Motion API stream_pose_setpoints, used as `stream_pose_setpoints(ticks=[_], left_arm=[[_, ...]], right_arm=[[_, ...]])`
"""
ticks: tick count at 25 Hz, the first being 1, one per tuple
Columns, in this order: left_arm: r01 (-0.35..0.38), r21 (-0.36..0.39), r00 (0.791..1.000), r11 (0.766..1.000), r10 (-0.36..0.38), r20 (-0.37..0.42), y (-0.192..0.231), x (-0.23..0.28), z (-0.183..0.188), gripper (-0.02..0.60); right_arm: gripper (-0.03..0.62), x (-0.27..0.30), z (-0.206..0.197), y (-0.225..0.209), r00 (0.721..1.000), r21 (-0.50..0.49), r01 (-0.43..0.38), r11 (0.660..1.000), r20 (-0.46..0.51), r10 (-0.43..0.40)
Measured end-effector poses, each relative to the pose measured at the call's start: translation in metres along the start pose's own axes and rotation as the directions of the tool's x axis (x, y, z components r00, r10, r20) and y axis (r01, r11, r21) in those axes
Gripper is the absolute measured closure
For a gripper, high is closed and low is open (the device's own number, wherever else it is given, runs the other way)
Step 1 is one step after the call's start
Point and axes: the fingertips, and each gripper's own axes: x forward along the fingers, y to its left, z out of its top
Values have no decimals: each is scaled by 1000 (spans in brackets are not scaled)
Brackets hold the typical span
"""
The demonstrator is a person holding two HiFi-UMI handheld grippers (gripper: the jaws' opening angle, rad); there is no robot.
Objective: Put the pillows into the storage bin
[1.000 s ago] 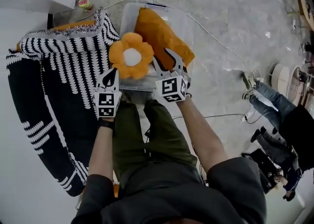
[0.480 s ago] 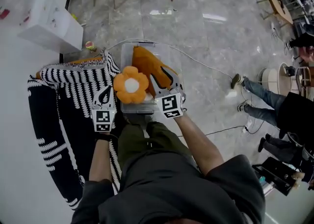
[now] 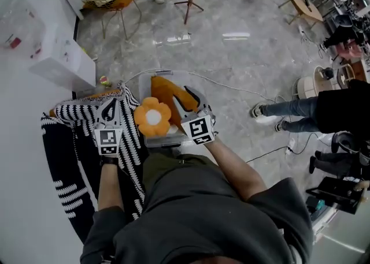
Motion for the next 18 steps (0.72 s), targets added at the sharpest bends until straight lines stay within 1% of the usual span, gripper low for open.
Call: stream_pose_setpoints(ticks=[3,6,11,16,18], left_arm=[[18,-24,999,1000,-17,45,-3,-2,30,577],[61,-33,995,998,-58,85,-19,-1,65,577],[114,-17,983,993,-110,145,-43,-9,123,577],[155,-2,972,988,-152,180,-64,-19,159,577],[166,-7,969,986,-162,187,-73,-21,167,577]], right_arm=[[408,-9,15,4,1000,28,2,1000,24,-3],[408,-22,35,-5,998,53,12,999,54,-15],[416,-51,66,-29,990,124,51,991,127,-67],[493,-72,87,-50,973,141,101,985,191,-127],[540,-80,93,-58,967,142,119,983,210,-147]])
